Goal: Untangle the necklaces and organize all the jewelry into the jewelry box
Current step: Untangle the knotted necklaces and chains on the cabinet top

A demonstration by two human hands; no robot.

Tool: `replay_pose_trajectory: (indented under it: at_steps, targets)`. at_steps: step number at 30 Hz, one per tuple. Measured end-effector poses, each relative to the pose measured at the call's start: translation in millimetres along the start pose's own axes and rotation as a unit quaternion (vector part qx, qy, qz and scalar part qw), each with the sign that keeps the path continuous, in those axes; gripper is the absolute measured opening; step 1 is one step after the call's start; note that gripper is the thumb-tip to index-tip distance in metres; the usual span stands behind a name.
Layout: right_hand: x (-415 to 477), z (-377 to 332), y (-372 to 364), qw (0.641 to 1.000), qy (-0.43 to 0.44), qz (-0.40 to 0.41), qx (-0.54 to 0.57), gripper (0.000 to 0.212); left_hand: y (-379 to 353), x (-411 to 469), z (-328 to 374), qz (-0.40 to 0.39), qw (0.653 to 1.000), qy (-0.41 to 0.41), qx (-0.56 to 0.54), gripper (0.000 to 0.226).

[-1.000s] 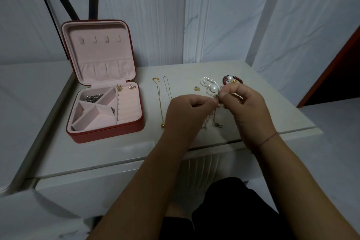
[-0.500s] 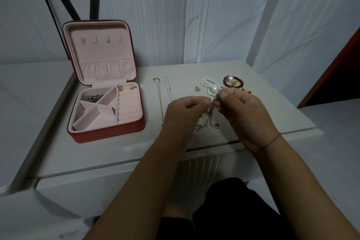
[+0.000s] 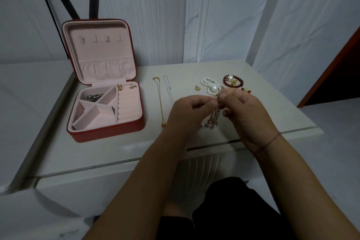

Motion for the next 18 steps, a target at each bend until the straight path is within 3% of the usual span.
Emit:
replay_pose_trajectory:
  at_steps: [8,18]
  targets:
    - [-3,-1,2,1.000,0.001,0.017,-0.024,0.021,3,1,19,0.024,0.988,-0.092,0.122,0.006]
    - [-5,-17,9,0.996,0.056,0.053,-0.044,0.014,4,1,16,0.026,0.991,-0.069,0.113,0.007]
Point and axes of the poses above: each hand's wrist, its own x-axis towards the middle knuckle, its own y-axis out of the back of the hand, z = x × y, the point moved 9 cm from there along x, towards the middle knuckle, and after that the axes turned 6 degrees about -y, right-handed, at the moved point
